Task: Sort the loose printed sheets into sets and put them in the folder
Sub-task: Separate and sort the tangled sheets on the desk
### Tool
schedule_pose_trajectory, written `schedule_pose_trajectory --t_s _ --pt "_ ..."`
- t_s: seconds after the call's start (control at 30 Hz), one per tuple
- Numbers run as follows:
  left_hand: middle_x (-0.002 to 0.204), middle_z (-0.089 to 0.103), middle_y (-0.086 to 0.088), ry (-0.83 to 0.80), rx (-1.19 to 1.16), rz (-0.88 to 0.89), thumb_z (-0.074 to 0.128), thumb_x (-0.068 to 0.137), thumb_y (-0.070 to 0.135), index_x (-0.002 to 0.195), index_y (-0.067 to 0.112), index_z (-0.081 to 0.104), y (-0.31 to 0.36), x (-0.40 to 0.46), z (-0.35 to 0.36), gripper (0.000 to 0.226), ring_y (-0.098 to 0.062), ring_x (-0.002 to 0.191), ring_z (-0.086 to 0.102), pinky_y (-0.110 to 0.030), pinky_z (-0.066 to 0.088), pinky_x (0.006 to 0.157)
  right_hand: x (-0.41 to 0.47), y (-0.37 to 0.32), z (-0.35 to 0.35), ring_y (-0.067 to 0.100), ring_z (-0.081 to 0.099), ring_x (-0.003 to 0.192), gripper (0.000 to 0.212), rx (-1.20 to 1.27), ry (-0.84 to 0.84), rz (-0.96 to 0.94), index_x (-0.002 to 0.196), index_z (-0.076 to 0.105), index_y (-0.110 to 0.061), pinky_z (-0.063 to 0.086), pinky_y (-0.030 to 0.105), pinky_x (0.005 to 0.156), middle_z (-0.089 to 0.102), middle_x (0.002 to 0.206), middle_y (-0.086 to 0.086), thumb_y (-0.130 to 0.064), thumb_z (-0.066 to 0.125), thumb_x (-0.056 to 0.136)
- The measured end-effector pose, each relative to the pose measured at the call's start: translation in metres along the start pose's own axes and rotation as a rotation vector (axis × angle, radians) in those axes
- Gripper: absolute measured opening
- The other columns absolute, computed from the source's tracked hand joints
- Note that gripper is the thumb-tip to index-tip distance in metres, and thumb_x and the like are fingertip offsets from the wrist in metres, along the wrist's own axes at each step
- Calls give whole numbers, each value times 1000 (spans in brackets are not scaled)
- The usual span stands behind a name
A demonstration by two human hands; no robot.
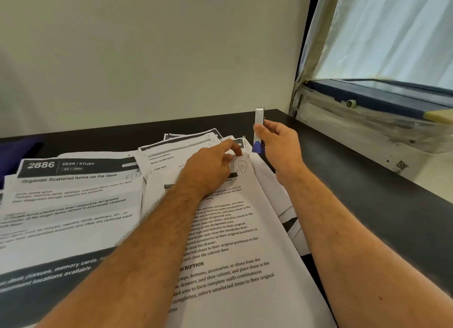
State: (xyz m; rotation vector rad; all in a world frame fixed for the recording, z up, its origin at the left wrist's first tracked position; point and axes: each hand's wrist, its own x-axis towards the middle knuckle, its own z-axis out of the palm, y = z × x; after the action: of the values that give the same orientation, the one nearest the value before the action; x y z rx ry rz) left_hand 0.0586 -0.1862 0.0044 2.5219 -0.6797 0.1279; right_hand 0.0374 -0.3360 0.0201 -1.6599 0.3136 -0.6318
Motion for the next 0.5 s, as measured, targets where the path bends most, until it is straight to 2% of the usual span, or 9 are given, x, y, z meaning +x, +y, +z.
schedule_pose_trajectory --t_s 0.13,0.2,0.3,0.4,0.5 --pt "124 69 2 22 -8 -7 48 103 27 122 34 50 2 -2 -2 20 -19 101 69 -39 57 94 1 1 0 14 68 86 27 26 29 67 117 61 -19 59 32 85 68 109 2 -33 65 94" --pt "123 69 1 45 -20 -5 49 103 29 121 34 50 1 -3 -3 19 -19 97 70 -38 59 89 1 3 -4 17 71 88 27 -11 39 101 114 56 -21 62 28 71 69 110 4 -37 65 94" --pt "123 69 1 62 -27 1 49 103 31 120 34 50 1 -3 -3 17 -17 92 69 -34 60 85 0 2 -10 18 74 75 30 -51 37 168 113 53 -22 59 22 52 69 103 5 -42 64 93" --pt "123 69 0 73 -28 7 49 103 31 120 33 50 1 -4 -4 18 -17 91 69 -33 60 83 -2 -2 -11 19 73 63 36 -57 4 223 118 56 -18 56 22 46 70 99 8 -43 64 93" --pt "121 70 -1 79 -33 20 49 103 29 122 31 51 2 -5 -6 20 -20 94 70 -36 60 85 -6 -5 -10 19 73 57 33 -17 -58 255 114 57 -18 56 25 45 68 87 4 -43 62 94"
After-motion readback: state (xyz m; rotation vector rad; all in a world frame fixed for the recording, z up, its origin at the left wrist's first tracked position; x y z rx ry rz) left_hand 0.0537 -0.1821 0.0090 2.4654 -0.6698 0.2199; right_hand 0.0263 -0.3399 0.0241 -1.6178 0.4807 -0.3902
